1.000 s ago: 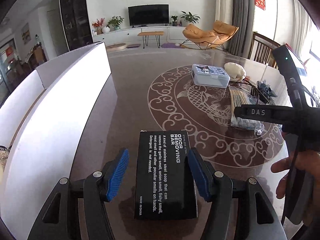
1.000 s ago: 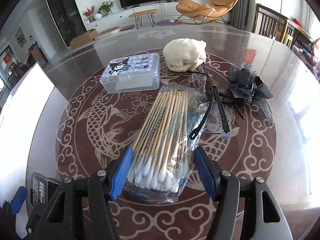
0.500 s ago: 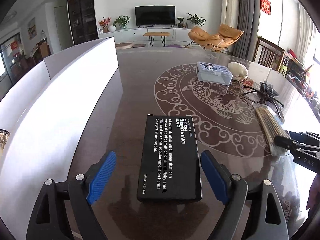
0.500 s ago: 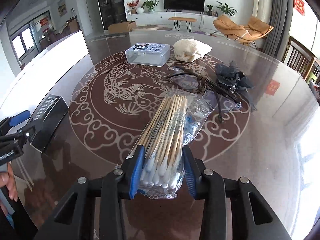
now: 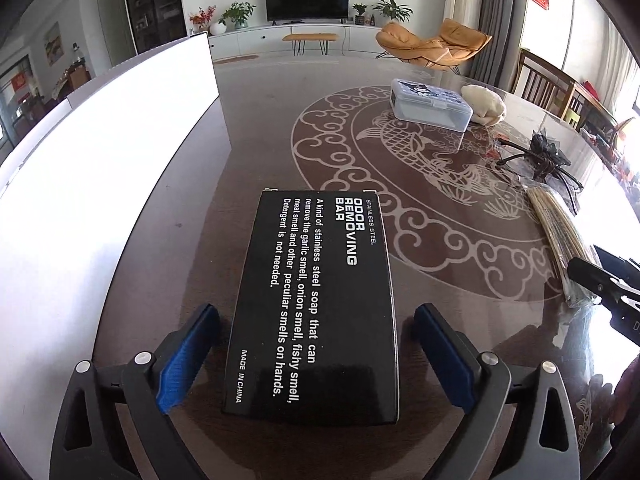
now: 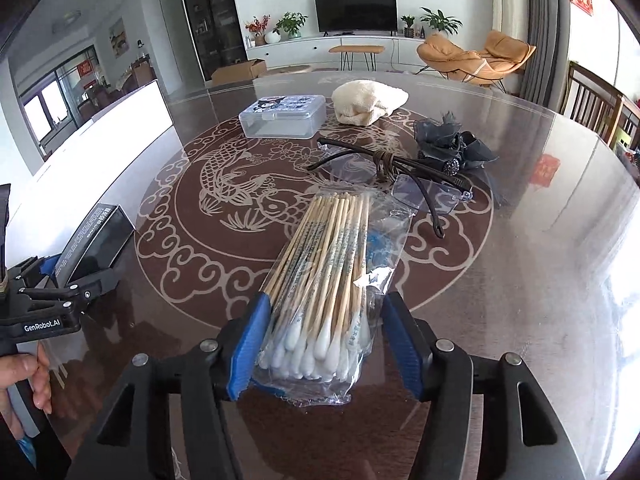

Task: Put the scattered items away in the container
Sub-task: 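Grasp the black bar box with the left gripper while the right gripper grasps the cotton swab bag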

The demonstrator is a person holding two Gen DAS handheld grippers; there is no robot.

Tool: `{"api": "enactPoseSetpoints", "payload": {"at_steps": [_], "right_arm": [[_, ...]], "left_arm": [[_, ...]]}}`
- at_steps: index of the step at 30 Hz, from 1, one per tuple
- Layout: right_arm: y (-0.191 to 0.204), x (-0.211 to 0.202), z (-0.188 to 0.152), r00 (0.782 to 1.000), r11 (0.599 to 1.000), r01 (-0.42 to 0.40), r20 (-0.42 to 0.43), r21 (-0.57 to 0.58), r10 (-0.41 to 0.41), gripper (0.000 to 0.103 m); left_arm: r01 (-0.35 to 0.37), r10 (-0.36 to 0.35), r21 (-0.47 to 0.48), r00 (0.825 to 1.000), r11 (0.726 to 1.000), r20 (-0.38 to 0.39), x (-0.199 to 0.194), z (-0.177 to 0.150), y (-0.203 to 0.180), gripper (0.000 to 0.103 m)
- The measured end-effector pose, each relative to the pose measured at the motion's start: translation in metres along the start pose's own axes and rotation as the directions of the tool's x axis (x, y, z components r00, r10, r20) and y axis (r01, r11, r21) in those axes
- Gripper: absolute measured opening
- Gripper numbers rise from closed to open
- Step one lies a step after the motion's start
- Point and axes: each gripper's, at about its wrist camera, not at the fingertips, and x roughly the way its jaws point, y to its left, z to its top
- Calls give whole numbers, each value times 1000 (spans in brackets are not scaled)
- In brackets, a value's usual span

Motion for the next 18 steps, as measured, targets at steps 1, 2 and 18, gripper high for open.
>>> {"api": "enactPoseSetpoints", "payload": {"at_steps": [1,2,18], "right_arm": [[1,0,0,1000,1000,5,-1,-5,-5,60],[2,0,0,1000,1000,6,-1,-6,-6,60],[-2,0,0,1000,1000,-20,4,15,20,60]], "left_arm": [[1,-1,1,1000,1000,-1,0,0,0,103],[1,-1,1,1000,1000,-1,0,0,0,103],[-1,1,0,1000,1000,-1,0,0,0,103]]}}
